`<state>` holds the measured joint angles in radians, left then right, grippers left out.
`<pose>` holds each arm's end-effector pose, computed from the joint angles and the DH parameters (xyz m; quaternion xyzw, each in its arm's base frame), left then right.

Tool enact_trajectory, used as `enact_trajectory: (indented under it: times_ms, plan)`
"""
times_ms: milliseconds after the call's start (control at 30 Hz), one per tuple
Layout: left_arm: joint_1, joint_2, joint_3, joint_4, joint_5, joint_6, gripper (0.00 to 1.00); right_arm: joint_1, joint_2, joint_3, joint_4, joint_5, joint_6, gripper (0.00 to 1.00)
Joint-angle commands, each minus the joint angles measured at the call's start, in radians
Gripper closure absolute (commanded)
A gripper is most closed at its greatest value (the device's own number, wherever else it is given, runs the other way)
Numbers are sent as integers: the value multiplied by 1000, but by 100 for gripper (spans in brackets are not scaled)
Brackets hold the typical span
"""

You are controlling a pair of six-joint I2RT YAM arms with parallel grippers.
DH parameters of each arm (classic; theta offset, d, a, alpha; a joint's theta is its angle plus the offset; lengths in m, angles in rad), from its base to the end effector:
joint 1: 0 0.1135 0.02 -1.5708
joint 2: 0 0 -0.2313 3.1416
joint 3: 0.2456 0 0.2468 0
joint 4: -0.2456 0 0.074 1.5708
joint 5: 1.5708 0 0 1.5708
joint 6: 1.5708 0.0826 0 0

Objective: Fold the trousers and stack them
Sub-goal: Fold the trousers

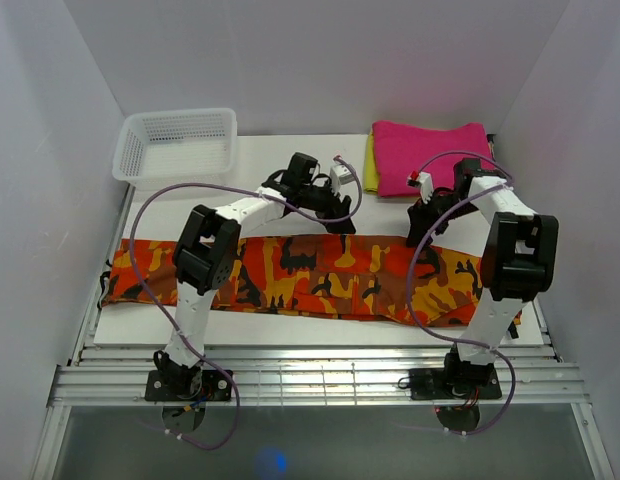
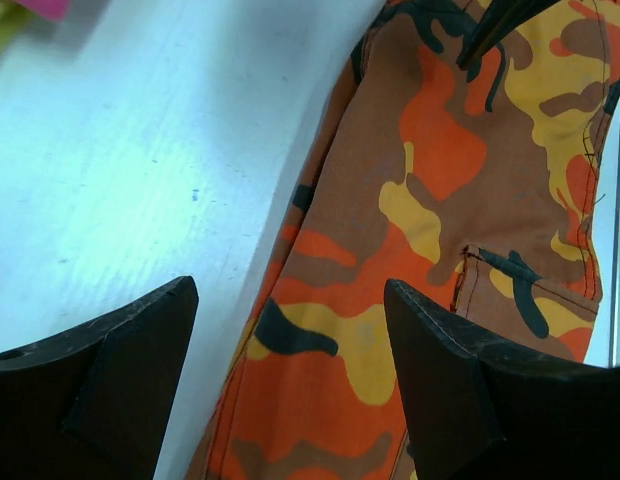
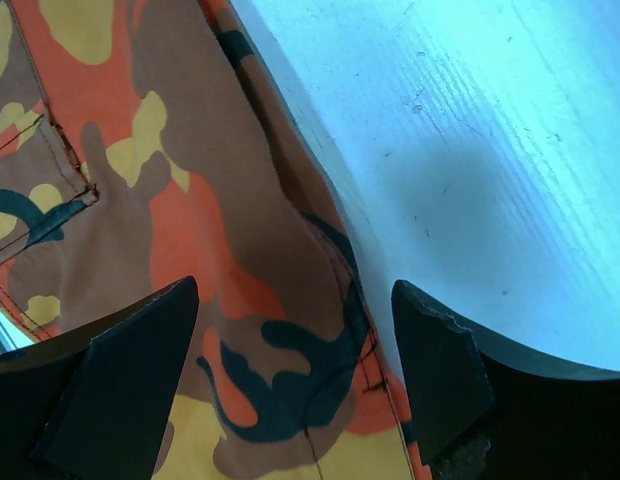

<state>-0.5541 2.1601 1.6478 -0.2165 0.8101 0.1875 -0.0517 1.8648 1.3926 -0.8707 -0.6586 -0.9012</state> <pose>0.3804 -0.3057 0.1535 0.4541 0.7235 -0.4221 0.3038 0.3611 0.0319 0.1437 -0.4209 0.8414 0.2362 0.2430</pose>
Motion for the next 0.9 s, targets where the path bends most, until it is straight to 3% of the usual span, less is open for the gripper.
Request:
enact_trajectory:
  times_ms: [0, 133, 267, 567, 867]
  plan:
    - [-17, 36, 52, 26, 72, -72, 14, 10, 77, 104, -65, -65, 7, 16]
    - [-18, 76, 63, 34, 97, -112, 17, 19, 126, 134, -139, -105, -60, 16]
    - [-18, 38, -9, 87, 60, -135, 18, 27, 109, 125, -189, -163, -145, 39]
    - [3, -86, -48, 45, 61, -160, 18, 98, 54, 82, -237, -116, -228, 90]
    - [13, -180, -92, 52, 89, -281, 14, 145, -272, -202, -105, -42, -303, 92]
